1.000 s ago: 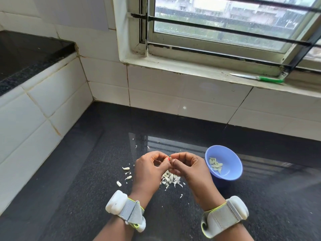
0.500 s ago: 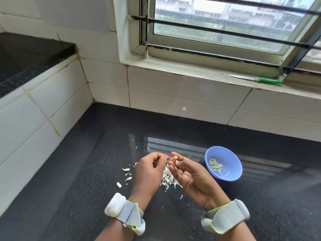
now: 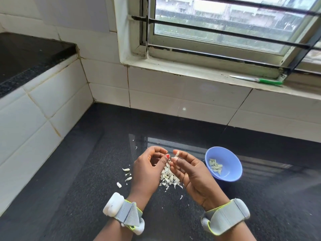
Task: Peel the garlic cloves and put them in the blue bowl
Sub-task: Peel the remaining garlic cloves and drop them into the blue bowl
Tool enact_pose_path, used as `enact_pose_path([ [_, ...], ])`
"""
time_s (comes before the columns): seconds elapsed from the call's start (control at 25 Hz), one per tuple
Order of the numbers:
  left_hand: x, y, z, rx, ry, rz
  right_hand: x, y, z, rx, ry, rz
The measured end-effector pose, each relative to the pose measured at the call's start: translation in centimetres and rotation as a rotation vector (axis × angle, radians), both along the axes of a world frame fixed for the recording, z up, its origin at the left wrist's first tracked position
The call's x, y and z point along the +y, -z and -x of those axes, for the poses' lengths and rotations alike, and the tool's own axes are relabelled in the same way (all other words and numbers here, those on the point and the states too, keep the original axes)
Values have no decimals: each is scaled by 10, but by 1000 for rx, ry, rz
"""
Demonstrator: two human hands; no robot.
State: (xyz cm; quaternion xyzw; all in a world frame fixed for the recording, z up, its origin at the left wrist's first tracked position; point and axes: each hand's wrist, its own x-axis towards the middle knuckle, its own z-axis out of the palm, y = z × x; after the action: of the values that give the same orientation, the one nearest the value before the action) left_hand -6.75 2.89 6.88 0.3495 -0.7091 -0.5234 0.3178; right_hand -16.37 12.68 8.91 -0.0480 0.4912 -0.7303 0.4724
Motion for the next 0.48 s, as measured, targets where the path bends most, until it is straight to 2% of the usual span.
enact_pose_path([
  [0.16, 2, -3, -1, 31, 75, -20, -1, -2, 2, 56, -17, -4],
  [0.36, 1, 0, 1, 16, 14, -17, 2, 0, 4, 20, -25, 23],
  [0.48, -1, 1, 1, 9, 8, -40, 2, 0, 4, 64, -11, 21],
])
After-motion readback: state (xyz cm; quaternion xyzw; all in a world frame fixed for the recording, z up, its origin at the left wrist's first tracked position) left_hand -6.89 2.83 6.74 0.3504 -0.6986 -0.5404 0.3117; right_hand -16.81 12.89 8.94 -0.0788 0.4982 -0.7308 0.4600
